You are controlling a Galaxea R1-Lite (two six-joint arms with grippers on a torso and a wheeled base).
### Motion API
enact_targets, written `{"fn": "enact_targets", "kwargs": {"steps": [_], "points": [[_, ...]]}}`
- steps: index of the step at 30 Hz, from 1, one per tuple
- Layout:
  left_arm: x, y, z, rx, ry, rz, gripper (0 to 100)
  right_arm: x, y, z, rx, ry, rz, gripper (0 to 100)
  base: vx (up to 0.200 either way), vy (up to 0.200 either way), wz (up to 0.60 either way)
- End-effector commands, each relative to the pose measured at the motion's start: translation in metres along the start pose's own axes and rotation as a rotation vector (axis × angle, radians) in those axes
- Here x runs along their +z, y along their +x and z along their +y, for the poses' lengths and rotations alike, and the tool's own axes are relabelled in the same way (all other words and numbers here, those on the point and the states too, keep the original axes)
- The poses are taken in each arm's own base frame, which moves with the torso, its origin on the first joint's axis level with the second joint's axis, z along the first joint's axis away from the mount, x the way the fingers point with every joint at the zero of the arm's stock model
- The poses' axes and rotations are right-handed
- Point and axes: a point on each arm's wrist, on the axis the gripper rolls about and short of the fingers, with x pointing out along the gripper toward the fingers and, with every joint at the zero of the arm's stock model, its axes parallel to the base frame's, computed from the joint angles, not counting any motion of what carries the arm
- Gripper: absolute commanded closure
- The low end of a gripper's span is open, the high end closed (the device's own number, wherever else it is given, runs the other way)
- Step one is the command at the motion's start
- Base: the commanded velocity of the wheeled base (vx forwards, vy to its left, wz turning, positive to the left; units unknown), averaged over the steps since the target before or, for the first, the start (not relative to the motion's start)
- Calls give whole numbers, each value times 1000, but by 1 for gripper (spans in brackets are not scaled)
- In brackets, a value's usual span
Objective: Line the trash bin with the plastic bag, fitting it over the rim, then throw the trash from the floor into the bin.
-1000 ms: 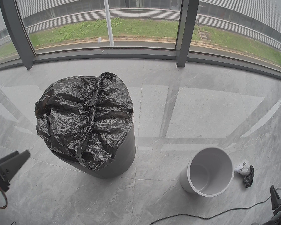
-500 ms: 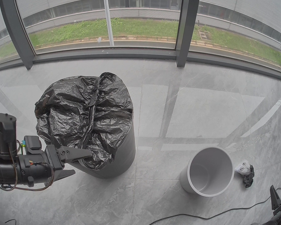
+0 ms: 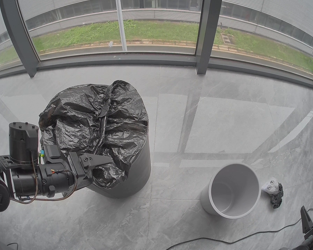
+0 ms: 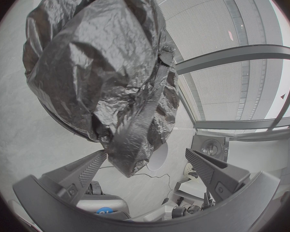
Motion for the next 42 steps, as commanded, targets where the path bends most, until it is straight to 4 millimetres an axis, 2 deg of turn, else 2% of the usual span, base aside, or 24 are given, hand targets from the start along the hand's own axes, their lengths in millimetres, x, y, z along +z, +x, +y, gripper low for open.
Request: {"fn": "enact_targets", "kwargs": {"steps": [1, 15, 16, 25, 33, 38, 40, 42], "points": [[1, 8, 6, 31, -12, 13, 0, -5, 0, 0, 0, 0, 2, 0, 0, 0, 0], [11, 23, 2, 11, 53, -9, 0, -5, 0, 0, -1, 2, 0, 0, 0, 0, 0], [10, 23, 3, 17, 62, -6, 100, -5, 0, 0, -1, 1, 2, 0, 0, 0, 0], [8, 39, 15, 95, 155, 7, 100, -5, 0, 0, -3, 2, -1, 0, 0, 0, 0], [5, 32, 16, 91, 212, 6, 100, -5, 0, 0, -1, 3, 0, 0, 0, 0, 0], [19, -10, -23, -43, 485, -149, 100, -5, 0, 0, 3, 5, 6, 0, 0, 0, 0], [25, -17, -34, -64, 586, -193, 100, -4, 1, 0, 3, 4, 16, 0, 0, 0, 0], [36, -30, -55, -70, 785, -244, 100, -3, 4, 0, 2, 4, 60, 0, 0, 0, 0]]}}
